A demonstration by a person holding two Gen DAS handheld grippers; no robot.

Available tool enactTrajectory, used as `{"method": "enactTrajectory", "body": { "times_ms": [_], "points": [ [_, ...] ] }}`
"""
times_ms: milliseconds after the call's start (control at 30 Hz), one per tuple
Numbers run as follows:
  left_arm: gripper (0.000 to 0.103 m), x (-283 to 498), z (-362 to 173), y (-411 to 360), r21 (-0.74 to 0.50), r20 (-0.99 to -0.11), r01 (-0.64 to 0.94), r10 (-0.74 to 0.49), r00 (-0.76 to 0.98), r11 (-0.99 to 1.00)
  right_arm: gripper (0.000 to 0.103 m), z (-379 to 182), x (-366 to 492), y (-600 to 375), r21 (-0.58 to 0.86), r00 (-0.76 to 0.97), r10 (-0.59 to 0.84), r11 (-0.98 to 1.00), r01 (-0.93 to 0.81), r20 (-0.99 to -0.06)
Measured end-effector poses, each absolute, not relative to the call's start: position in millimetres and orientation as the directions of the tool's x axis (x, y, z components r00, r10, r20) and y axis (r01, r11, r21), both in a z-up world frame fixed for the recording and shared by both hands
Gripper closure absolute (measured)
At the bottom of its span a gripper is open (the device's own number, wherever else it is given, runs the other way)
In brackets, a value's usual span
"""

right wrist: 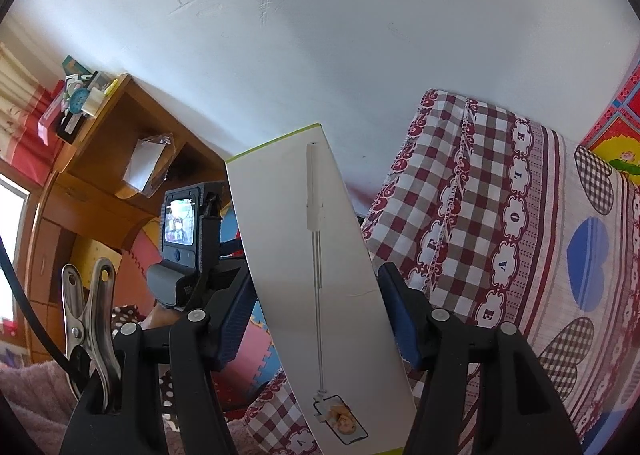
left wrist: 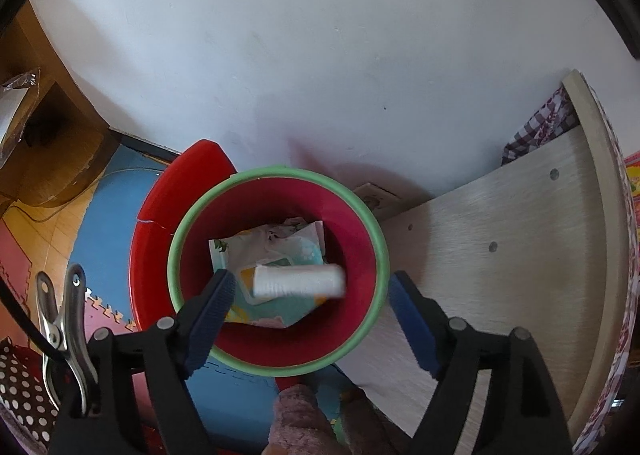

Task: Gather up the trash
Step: 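Open the left gripper over the red bucket to drop the bubble wrap, then lower the right gripper and open it to drop the white-green box into the bucket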

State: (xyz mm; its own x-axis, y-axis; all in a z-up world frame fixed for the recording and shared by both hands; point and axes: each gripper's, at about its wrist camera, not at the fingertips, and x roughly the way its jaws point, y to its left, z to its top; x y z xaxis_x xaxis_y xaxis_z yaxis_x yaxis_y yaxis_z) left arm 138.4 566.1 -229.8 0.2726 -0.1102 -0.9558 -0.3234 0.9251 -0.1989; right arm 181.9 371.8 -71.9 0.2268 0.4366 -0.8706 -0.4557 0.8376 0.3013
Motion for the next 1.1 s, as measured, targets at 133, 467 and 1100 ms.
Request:
{"method": "enactTrajectory", "body": {
  "times_ms": [133,467,1100],
  "points": [
    [0.019,138,-229,568,-0.202,-0.956,-0.33,-0.114,0.269,0.922,0.041,-74,182,372,0.304,0.221,0.436,0.837,-0.455,-0.872],
    [0.019,115,-207,581,-0.207,-0.953,-0.366,-0.103,0.286,0.907,0.041,-74,183,392,0.329,0.203,0.469,0.812,-0.483,-0.859],
    [0.019,54,-173,639,-0.189,-0.952,-0.516,-0.027,0.304,0.836,0.044,-141,194,500,0.334,0.07,0.441,0.764,-0.552,-0.895]
  ]
}}
